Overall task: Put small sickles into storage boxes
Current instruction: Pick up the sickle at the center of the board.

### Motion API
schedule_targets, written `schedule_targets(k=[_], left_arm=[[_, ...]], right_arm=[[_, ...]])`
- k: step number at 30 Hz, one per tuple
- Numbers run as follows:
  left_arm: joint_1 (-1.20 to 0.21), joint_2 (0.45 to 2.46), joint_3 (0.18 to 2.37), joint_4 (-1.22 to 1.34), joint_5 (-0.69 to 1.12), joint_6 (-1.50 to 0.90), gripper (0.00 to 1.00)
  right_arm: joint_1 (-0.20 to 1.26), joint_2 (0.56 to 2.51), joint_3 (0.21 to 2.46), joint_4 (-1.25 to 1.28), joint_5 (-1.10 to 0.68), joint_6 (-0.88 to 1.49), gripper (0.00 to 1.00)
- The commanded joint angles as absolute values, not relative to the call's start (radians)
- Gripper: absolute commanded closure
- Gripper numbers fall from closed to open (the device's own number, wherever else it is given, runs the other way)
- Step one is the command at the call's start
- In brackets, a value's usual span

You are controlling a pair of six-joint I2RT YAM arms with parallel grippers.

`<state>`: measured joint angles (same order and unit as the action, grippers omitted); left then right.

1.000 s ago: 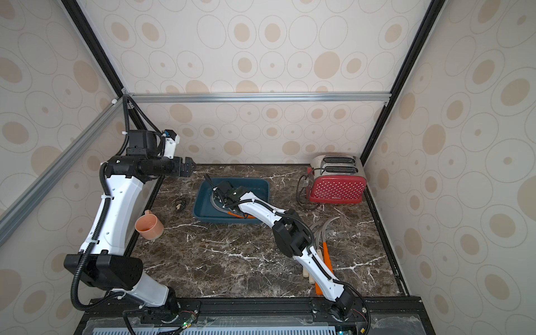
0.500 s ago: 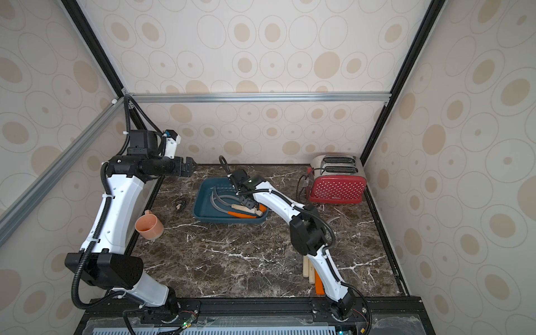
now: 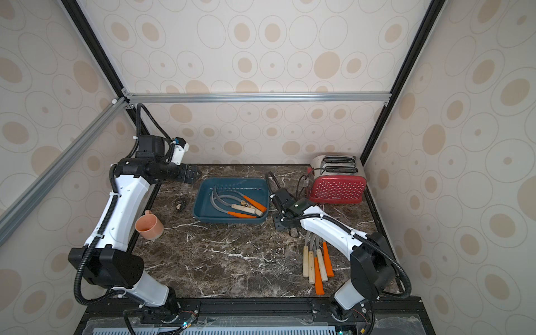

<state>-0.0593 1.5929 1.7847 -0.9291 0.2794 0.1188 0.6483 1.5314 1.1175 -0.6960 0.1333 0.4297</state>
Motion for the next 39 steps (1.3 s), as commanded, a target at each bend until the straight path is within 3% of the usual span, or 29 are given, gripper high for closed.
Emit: schedule_targets(k=[1, 21, 39], left_arm=[[-0.111, 1.556, 1.780, -0.945, 0.254, 0.196, 0.01], [-0.138, 1.599, 1.736, -0.908, 0.336, 0.155, 0.01], [-0.172, 1.681, 1.843, -0.937, 0.306, 0.138, 0.01]], right_arm=[[0.645, 1.466, 1.032, -0.709, 0.130, 0.593, 0.58], [0.614, 1.270, 0.739, -0.674, 0.183, 0.841, 0.59], [0.606, 1.243, 0.658, -0.681, 0.167, 0.860, 0.58]])
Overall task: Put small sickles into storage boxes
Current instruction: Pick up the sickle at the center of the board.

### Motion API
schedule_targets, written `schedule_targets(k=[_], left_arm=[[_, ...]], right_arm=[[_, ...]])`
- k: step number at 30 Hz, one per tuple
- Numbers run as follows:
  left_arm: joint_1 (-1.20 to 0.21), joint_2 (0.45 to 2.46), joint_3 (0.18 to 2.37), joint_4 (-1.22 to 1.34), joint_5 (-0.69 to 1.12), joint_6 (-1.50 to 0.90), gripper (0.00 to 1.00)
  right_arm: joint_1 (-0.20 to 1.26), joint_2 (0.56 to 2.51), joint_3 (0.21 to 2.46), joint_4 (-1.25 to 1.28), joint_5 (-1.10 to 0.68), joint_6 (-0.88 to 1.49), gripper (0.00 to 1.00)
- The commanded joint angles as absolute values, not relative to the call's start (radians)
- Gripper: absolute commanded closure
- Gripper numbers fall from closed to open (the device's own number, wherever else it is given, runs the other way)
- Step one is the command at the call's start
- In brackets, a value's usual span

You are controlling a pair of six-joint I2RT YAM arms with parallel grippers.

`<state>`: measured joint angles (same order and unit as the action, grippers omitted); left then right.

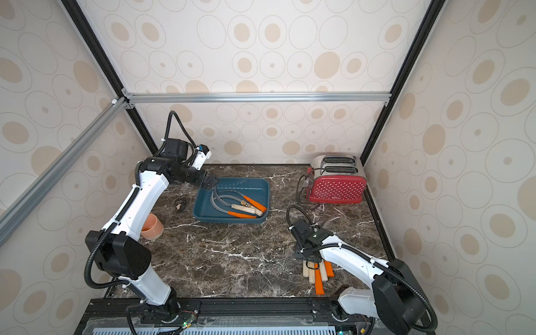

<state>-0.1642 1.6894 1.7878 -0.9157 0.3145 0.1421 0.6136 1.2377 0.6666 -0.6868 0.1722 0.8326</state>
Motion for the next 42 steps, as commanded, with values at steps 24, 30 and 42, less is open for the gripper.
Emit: schedule_targets(k=[24, 30, 42], left_arm=[[-0.174, 1.678, 1.823, -0.934, 0.281, 0.169, 0.01], [-0.174, 1.684, 1.835, -0.934, 0.283, 0.167, 0.01], [-0.175, 1.695, 1.844, -0.936, 0.284, 0.172, 0.01]], right_arm=[[0.602, 1.321, 0.661, -0.665, 0.148, 0.847, 0.58], [0.595, 1.349, 0.670, -0.667, 0.147, 0.839, 0.58], [0.588, 1.393, 0.681, -0.649, 0.145, 0.828, 0.61]])
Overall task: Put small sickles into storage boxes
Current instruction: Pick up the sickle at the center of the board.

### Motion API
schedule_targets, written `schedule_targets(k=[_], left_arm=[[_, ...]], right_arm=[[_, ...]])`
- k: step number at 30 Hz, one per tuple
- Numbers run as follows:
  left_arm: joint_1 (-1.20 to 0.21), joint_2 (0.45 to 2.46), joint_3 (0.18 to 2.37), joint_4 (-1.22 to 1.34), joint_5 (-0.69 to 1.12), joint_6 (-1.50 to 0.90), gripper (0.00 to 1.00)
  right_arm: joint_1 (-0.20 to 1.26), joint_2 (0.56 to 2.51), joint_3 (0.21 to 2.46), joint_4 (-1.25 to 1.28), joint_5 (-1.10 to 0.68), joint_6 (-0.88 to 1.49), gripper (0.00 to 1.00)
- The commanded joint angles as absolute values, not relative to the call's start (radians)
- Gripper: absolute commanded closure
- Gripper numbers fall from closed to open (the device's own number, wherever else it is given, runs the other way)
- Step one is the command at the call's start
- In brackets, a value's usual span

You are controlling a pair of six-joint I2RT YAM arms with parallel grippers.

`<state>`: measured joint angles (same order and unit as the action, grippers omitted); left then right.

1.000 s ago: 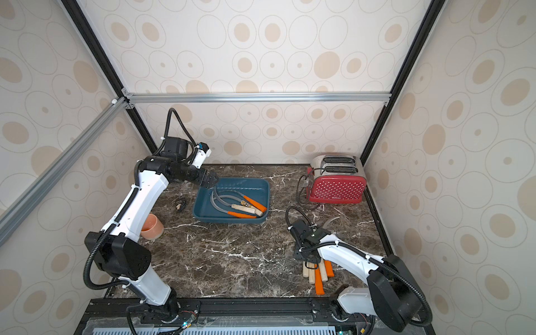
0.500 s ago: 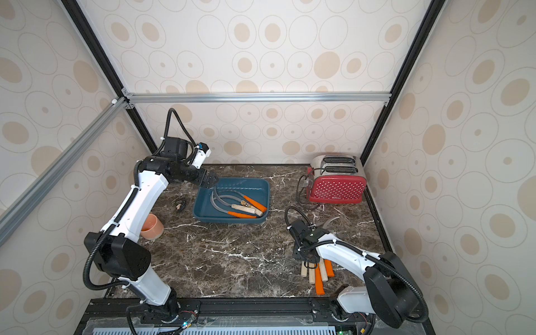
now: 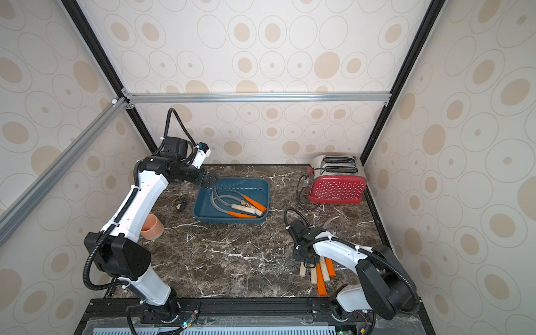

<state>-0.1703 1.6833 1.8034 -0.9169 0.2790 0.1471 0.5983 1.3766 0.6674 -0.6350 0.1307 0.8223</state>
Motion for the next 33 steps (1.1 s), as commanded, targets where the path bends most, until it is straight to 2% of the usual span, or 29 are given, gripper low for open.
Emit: schedule_targets(k=[1, 10, 17, 26, 33], left_arm=[[-0.175, 1.693, 1.844, -0.936, 0.283, 0.172, 0.01], [-0.176, 1.685, 1.835, -0.936, 0.287, 0.174, 0.01], [-0.175, 1.685, 1.833, -0.937, 0.287, 0.170, 0.01], [-0.176, 1.683, 1.838, -0.936, 0.285, 0.172, 0.01], [-0.175, 1.681, 1.842, -0.936, 0.281, 0.170, 0.01]], right_arm=[[0.588, 1.397, 0.681, -0.650, 0.146, 0.827, 0.62], [0.587, 1.423, 0.671, -0.634, 0.156, 0.821, 0.65], [0.587, 1.416, 0.658, -0.623, 0.157, 0.821, 0.70], [0.588, 1.423, 0.660, -0.622, 0.167, 0.814, 0.80], [0.588, 1.418, 0.667, -0.594, 0.135, 0.787, 0.95]])
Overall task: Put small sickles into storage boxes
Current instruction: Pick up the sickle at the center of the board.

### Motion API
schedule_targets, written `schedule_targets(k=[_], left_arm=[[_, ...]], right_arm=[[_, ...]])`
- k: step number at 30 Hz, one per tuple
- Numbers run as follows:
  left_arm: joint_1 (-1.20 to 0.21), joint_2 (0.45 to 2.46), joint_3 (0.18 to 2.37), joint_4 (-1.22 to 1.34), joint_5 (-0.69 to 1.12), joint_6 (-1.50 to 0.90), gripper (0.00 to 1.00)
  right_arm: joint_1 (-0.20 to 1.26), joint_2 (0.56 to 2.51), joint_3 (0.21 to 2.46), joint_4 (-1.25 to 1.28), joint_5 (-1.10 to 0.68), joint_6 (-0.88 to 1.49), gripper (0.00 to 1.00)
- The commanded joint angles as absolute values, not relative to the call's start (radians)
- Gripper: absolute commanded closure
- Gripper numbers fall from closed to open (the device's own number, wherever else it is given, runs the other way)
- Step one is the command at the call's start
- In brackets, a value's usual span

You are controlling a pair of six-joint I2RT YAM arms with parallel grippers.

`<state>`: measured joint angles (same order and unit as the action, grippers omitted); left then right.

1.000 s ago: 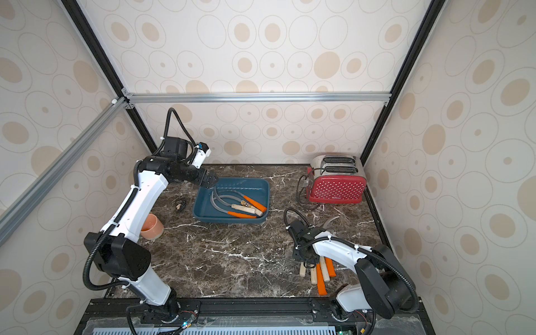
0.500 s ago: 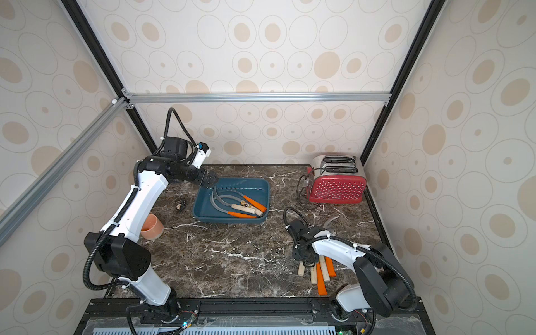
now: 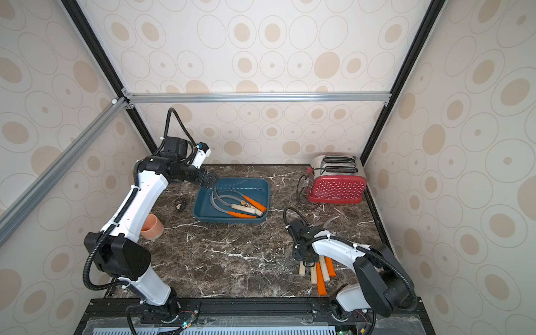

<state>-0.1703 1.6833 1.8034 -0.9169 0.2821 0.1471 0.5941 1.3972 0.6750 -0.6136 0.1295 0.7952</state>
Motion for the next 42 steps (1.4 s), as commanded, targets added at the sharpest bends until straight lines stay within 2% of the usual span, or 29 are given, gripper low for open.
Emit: schedule_targets(k=[1, 7, 23, 42], left_arm=[[-0.175, 1.682, 1.844, -0.936, 0.284, 0.169, 0.01], [-0.175, 1.682, 1.844, -0.933, 0.285, 0.167, 0.01], [-0.175, 1.678, 1.848, -0.931, 0.286, 0.163, 0.01], [-0.175, 1.677, 1.851, -0.931, 0.293, 0.155, 0.01]], right_arm=[[0.588, 1.417, 0.670, -0.596, 0.135, 0.782, 0.96], [0.588, 1.389, 0.679, -0.595, 0.130, 0.760, 1.00], [0.591, 1.336, 0.711, -0.605, 0.078, 0.672, 1.00], [0.637, 1.311, 0.755, -0.666, 0.120, 0.661, 1.00]])
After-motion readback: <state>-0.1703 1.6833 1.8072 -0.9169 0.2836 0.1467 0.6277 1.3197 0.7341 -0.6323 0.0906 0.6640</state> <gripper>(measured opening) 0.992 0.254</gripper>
